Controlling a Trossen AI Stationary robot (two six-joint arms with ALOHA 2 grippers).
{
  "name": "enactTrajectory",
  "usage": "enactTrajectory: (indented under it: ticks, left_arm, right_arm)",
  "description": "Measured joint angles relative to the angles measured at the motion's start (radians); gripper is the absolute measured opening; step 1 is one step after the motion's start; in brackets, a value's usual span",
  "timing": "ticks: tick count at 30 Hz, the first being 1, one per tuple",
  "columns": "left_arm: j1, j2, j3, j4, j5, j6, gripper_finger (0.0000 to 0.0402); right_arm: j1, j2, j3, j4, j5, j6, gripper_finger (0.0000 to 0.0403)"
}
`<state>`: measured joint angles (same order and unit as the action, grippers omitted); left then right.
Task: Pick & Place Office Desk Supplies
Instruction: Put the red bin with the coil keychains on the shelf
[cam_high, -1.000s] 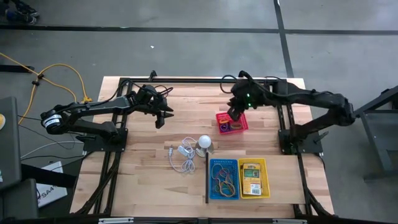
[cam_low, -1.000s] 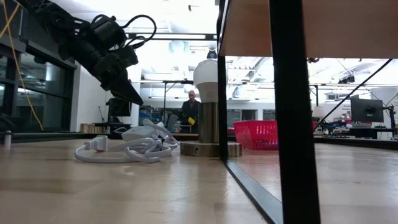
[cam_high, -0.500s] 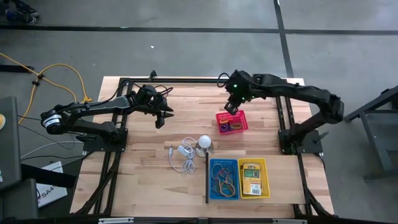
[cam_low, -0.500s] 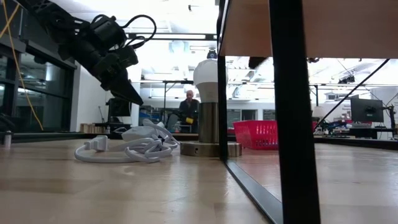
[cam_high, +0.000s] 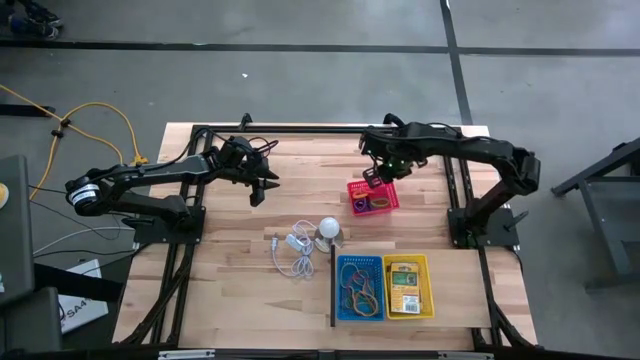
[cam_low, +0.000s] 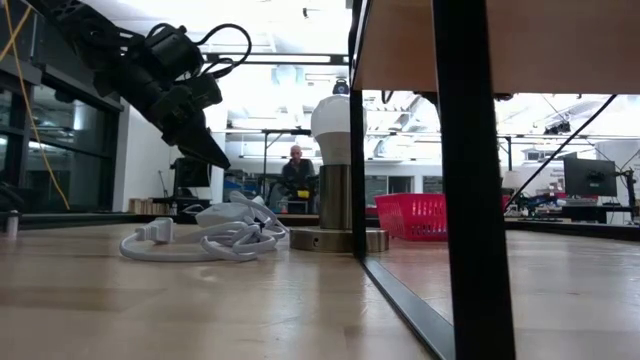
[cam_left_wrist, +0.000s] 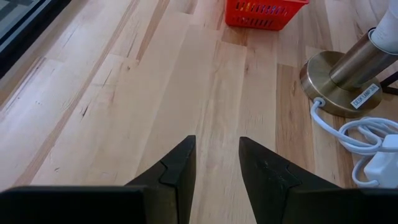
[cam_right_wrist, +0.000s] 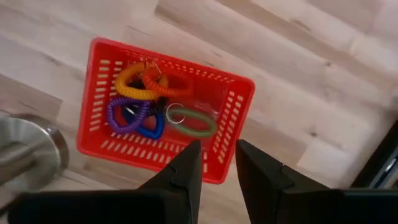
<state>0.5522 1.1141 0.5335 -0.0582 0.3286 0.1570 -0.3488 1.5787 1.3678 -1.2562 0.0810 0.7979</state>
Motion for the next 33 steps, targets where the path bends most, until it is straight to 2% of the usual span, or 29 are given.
enactTrajectory:
  ticks: [8, 16, 22, 33]
  left_arm:
    - [0.000, 0.000, 0.000, 0.000, 0.000, 0.000, 0.0118]
    - [0.000, 0.000, 0.000, 0.000, 0.000, 0.000, 0.0118]
    - [0.000, 0.000, 0.000, 0.000, 0.000, 0.000, 0.0118]
    - [0.000, 0.000, 0.000, 0.000, 0.000, 0.000, 0.0118]
  right_arm:
    - [0.026, 0.000, -0.003, 0.005, -0.009, 0.160, 0.0087]
    - [0.043, 0.000, -0.090, 0.007, -0.041, 0.301, 0.0087]
    - [0.049, 0.000, -0.162, 0.056, -0.084, 0.358, 0.0087]
    - [0.050, 0.000, -0.220, 0.123, -0.085, 0.362, 0.0087]
